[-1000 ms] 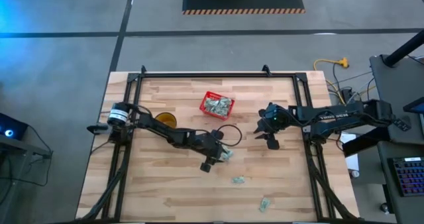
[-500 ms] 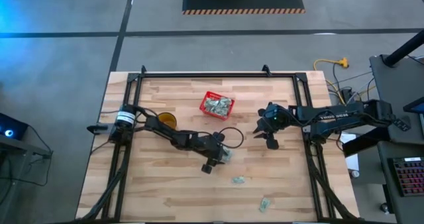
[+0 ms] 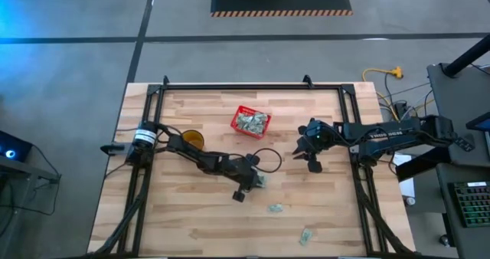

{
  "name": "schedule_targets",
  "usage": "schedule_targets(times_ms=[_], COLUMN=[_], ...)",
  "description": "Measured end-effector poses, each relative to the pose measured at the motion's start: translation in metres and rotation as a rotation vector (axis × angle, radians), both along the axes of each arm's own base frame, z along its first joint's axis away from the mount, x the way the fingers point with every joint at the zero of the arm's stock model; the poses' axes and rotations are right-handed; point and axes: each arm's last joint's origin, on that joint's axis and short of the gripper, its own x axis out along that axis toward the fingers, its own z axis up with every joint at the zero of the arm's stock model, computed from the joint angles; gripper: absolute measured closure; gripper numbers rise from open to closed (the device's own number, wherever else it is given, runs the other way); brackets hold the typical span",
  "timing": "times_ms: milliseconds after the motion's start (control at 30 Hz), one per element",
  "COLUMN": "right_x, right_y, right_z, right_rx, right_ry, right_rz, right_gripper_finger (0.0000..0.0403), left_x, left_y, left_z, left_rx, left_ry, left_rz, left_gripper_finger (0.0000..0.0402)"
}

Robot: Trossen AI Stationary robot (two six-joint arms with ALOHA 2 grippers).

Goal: Pick and place Stevia / Truvia into bins
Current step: Put the stevia packet into the red basket

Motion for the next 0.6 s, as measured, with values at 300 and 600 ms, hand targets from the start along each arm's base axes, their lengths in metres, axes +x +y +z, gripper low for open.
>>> schedule_targets(times_ms=[300, 600], right_x=[0.0, -0.001], right_y=[0.0, 0.0], right_z=[0.0, -0.001], right_rx=[0.0, -0.004], right_ry=[0.0, 0.002], right_rz=[0.0, -0.003], right_gripper_finger=[0.0332, 0.0329], left_x=[0.005, -0.009], left_y=[-0.001, 0.013], left_z=[0.017, 0.059], left_rx=[-0.002, 0.275], left_ry=[-0.054, -0.1], left_rz=[-0.001, 0.293], left_gripper_finger=[0.0395, 0.0394])
